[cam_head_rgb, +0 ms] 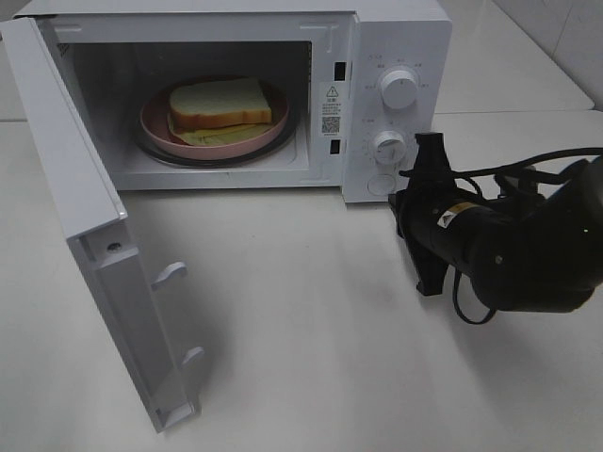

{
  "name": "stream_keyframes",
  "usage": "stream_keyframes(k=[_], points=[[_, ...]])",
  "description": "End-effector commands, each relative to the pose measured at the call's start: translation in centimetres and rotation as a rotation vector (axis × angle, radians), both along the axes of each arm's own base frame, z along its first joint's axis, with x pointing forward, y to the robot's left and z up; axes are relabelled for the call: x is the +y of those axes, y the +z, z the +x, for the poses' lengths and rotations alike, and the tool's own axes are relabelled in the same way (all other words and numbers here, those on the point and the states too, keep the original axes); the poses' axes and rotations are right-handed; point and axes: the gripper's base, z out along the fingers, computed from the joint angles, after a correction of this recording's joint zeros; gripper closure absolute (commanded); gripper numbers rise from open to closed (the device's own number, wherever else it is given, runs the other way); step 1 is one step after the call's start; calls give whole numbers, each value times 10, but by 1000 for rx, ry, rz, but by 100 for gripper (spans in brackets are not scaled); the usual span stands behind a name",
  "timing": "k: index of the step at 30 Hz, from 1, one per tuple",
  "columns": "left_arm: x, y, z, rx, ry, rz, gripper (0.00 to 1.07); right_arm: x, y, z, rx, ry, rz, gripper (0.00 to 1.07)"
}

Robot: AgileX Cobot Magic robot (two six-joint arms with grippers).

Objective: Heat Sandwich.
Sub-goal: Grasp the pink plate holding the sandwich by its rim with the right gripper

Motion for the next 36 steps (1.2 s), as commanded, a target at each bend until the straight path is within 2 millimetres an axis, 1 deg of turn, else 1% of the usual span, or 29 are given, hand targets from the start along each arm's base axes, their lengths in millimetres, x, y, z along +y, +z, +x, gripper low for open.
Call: stream_keyframes(k=[1, 2, 4, 6, 8, 10, 14, 15, 16, 19, 20, 21, 23, 24, 25, 29, 30, 31, 33, 34, 35, 36], points=[[0, -1, -3, -25, 4, -9, 3, -3, 11, -12, -13, 44, -10, 104], [0, -1, -3, -25, 4, -9, 3, -3, 11, -12, -13, 44, -10, 104], [0, -1, -3, -25, 4, -9, 3, -6, 17, -21, 24, 67, -17, 103], [0, -1, -3, -25, 4, -9, 3, -6, 19, -24, 48, 81, -24, 103], [0, -1, -3, -25, 4, -9, 3, -6, 25, -32, 128, 151, -87, 102], [0, -1, -3, -25, 4, -9, 3, -6, 27, -34, 145, 176, -109, 102], [0, -1, -3, -25, 4, -9, 3, -6, 38, -47, 210, 352, -255, 100], [0, -1, -3, -25, 4, -9, 3, -6, 38, -47, 210, 352, -255, 100], [0, -1, -3, -25, 4, -9, 3, -6, 43, -52, 218, 421, -308, 100], [0, -1, -3, -25, 4, -9, 3, -5, 53, -55, 201, 520, -386, 99], [0, -1, -3, -25, 4, -9, 3, -5, 53, -55, 201, 520, -386, 99], [0, -1, -3, -25, 4, -9, 3, -2, 61, -56, 177, 602, -455, 99], [0, -1, -3, -25, 4, -9, 3, 1, 69, -56, 158, 693, -522, 98], [0, -1, -3, -25, 4, -9, 3, 5, 78, -54, 128, 797, -603, 98], [0, -1, -3, -25, 4, -9, 3, 5, 78, -54, 128, 797, -603, 98], [0, -1, -3, -25, 4, -9, 3, 14, 91, -50, 86, 996, -735, 97], [0, -1, -3, -25, 4, -9, 3, 14, 91, -50, 86, 996, -735, 97], [0, -1, -3, -25, 4, -9, 3, 18, 99, -48, 56, 1091, -794, 96], [0, -1, -3, -25, 4, -9, 3, 22, 106, -47, 25, 1177, -850, 95], [0, -1, -3, -25, 4, -9, 3, 22, 106, -47, 25, 1177, -850, 95], [0, -1, -3, -25, 4, -9, 3, 25, 113, -45, -7, 1257, -903, 95], [0, -1, -3, -25, 4, -9, 3, 26, 116, -45, -24, 1299, -934, 94]])
